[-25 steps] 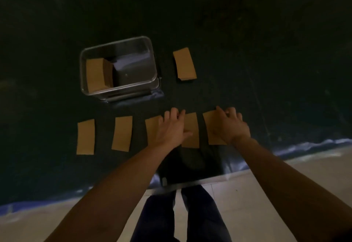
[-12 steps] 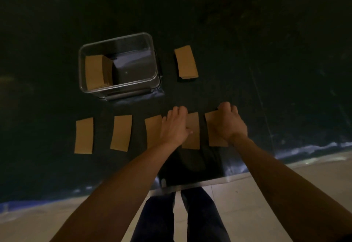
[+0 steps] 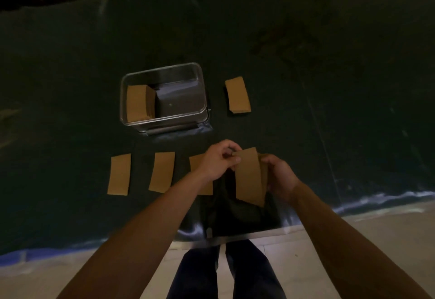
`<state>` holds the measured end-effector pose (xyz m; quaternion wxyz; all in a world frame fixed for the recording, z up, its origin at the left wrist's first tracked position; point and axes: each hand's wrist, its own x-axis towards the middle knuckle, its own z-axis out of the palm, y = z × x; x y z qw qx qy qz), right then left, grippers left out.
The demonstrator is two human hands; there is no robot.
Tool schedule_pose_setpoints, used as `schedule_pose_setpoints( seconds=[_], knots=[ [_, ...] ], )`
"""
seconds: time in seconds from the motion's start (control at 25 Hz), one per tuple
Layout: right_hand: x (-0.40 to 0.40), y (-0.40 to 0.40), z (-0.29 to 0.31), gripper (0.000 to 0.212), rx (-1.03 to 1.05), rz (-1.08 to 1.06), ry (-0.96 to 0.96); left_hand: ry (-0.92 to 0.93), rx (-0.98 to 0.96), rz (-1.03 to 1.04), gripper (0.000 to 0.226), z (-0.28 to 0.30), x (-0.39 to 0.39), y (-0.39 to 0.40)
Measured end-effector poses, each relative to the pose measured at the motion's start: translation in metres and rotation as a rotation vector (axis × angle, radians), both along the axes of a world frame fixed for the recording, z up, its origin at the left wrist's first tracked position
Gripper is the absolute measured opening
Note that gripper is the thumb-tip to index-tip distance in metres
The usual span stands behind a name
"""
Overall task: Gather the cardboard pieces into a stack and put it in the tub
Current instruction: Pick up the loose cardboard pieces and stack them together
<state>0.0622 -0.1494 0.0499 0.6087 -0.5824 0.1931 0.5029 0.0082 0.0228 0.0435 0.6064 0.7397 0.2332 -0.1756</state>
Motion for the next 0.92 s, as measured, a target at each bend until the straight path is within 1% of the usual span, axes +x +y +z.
schedule_pose_setpoints(
  seconds=[0.08,0.16,0.2,0.32,0.4,0.48,0.52,0.56,0.64,0.72,0.76,0.84,0.92],
  knots=[
    [-0.005,0.009,0.0,0.038,0.043,-0.033,0.082,-0.013,0.059,0.037,0.018,0.001,0.0,-0.002],
    [-0.009,0.015,-0.003,0.052,0.125,-0.037,0.164,-0.05,0.111,0.028,0.02,0.001,-0.001,0.0],
    [-0.01,0.017,-0.005,0.054,0.175,-0.039,0.186,-0.061,0.139,-0.005,0.021,0.002,-0.002,0.001],
    [-0.011,0.023,-0.007,0.049,0.287,-0.034,0.173,-0.059,0.193,-0.045,0.018,-0.001,-0.009,0.004],
    [-0.012,0.028,-0.007,0.048,0.264,-0.022,0.139,-0.059,0.206,-0.036,0.019,-0.005,-0.012,0.004],
    [-0.014,0.034,-0.011,0.052,0.188,0.001,0.097,-0.081,0.185,-0.046,0.019,-0.011,-0.016,0.006],
    [-0.015,0.036,-0.012,0.054,0.15,-0.002,0.078,-0.105,0.204,-0.061,0.019,-0.015,-0.019,0.009],
    [-0.016,0.039,-0.013,0.054,0.124,-0.022,0.064,-0.126,0.255,-0.069,0.021,-0.02,-0.022,0.011],
    [-0.019,0.043,-0.015,0.051,0.087,-0.11,0.069,-0.109,0.468,-0.043,0.03,-0.032,-0.03,0.023],
    [-0.02,0.041,-0.018,0.048,0.061,-0.188,0.082,0.004,0.752,-0.095,0.045,-0.046,-0.04,0.039],
    [-0.019,0.038,-0.02,0.047,0.05,-0.2,0.083,0.073,0.849,-0.166,0.053,-0.052,-0.045,0.046],
    [-0.019,0.03,-0.025,0.049,0.02,-0.185,0.086,0.17,0.918,-0.285,0.065,-0.061,-0.05,0.053],
    [-0.021,0.025,-0.029,0.05,0.011,-0.169,0.089,0.161,0.936,-0.309,0.063,-0.065,-0.052,0.053]
  ],
)
